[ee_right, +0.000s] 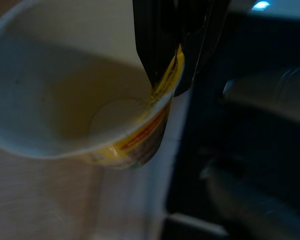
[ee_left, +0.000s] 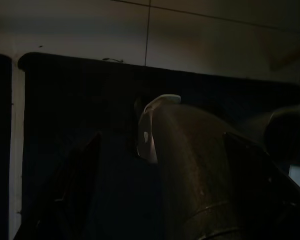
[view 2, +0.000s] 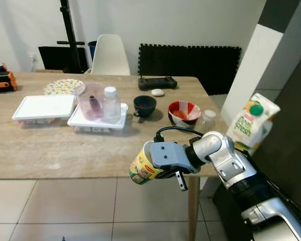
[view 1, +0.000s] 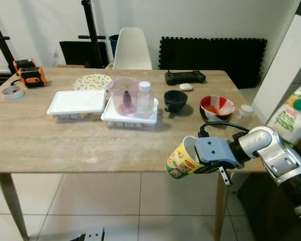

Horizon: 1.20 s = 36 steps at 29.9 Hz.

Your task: Restocking fridge

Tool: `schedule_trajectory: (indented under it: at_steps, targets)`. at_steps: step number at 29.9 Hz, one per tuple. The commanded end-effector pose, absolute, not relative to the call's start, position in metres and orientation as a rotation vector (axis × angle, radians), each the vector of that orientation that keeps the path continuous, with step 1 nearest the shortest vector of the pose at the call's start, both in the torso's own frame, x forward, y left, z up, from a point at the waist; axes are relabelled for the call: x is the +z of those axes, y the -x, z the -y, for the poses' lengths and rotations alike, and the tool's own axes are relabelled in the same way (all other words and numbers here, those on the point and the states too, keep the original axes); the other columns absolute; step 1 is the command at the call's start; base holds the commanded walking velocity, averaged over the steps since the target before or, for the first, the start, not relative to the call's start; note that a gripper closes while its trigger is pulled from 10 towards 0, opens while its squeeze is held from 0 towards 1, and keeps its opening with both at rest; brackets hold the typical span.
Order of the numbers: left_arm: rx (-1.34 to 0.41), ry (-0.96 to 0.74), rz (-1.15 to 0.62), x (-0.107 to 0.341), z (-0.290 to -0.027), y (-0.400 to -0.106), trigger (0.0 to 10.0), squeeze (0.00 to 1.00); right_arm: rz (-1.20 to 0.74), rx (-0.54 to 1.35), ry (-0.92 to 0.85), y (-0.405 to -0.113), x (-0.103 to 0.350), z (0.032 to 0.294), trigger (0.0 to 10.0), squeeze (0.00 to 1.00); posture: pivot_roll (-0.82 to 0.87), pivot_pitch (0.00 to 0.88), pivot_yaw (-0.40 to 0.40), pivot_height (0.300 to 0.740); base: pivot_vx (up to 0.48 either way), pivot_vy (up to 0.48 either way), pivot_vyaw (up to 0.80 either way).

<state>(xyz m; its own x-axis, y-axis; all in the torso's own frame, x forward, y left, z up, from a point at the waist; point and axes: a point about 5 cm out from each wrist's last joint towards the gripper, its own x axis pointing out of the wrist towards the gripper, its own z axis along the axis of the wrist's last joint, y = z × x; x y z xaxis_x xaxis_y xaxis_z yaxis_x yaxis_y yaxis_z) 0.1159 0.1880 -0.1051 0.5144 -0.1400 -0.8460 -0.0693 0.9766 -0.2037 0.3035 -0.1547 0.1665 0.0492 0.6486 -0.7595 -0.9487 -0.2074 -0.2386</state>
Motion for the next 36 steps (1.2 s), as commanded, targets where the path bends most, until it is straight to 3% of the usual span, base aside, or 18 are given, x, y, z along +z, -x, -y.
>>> schedule_trajectory:
  at_steps: [1, 8, 17, 25, 29, 31, 33, 34, 35, 36]
  targets:
    - [-0.088, 0.248, -1.136, -0.114, -0.172, -0.093, 10.0, 0.00, -0.439, 1.555, 0.904, -0.299, 0.166, 0.156, 10.0, 0.00, -0.05, 0.000, -0.054, 0.740, -0.345, 0.000, 0.00]
    - [-0.089, 0.247, -1.130, -0.113, -0.171, -0.096, 10.0, 0.00, -0.459, 1.571, 0.884, -0.291, 0.165, 0.157, 10.0, 0.00, -0.05, 0.000, -0.057, 0.740, -0.347, 0.000, 0.00]
    - [-0.089, 0.250, -1.135, -0.114, -0.169, -0.094, 10.0, 0.00, -0.685, 1.461, 0.869, -0.283, 0.126, 0.187, 10.0, 0.00, -0.06, 0.000, -0.062, 0.740, -0.347, 0.000, 0.00]
    - [-0.052, 0.228, -1.134, -0.114, -0.172, -0.094, 10.0, 0.00, -1.000, 0.947, 0.805, -0.271, 0.027, 0.245, 10.0, 0.00, -0.06, 0.000, -0.070, 0.740, -0.076, 0.000, 0.00]
    - [-0.049, 0.218, -1.133, -0.114, -0.173, -0.094, 10.0, 0.00, -1.021, 0.858, 0.772, -0.265, 0.015, 0.251, 10.0, 0.00, -0.06, 0.000, -0.070, 0.740, 0.000, 0.000, 0.00]
    - [-0.040, 0.190, -1.135, -0.114, -0.176, -0.093, 10.0, 0.00, -1.068, 0.628, 0.626, -0.242, -0.015, 0.262, 10.0, 0.00, -0.05, 0.000, -0.069, 0.740, 0.000, 0.000, 0.00]
    - [-0.040, 0.190, -1.135, -0.114, -0.176, -0.093, 10.0, 0.00, -1.068, 0.628, 0.626, -0.242, -0.015, 0.262, 10.0, 0.00, -0.05, 0.000, -0.069, 0.740, 0.000, 0.000, 0.00]
    - [-0.029, 0.174, -1.136, -0.114, -0.179, -0.092, 10.0, 0.00, -1.088, 0.509, 0.549, -0.226, -0.030, 0.267, 10.0, 0.00, -0.04, 0.000, -0.067, 0.740, 0.000, 0.000, 0.00]
    - [-0.029, 0.174, -1.136, -0.114, -0.179, -0.092, 10.0, 0.00, -1.088, 0.509, 0.549, -0.226, -0.030, 0.267, 10.0, 0.00, -0.04, 0.000, -0.067, 0.740, 0.000, 0.000, 0.00]
    - [-0.006, 0.140, -1.135, -0.114, -0.186, -0.091, 10.0, 0.00, -1.140, 0.281, 0.385, -0.189, -0.054, 0.275, 10.0, 0.00, -0.03, 0.000, -0.060, 0.740, 0.000, 0.000, 0.00]
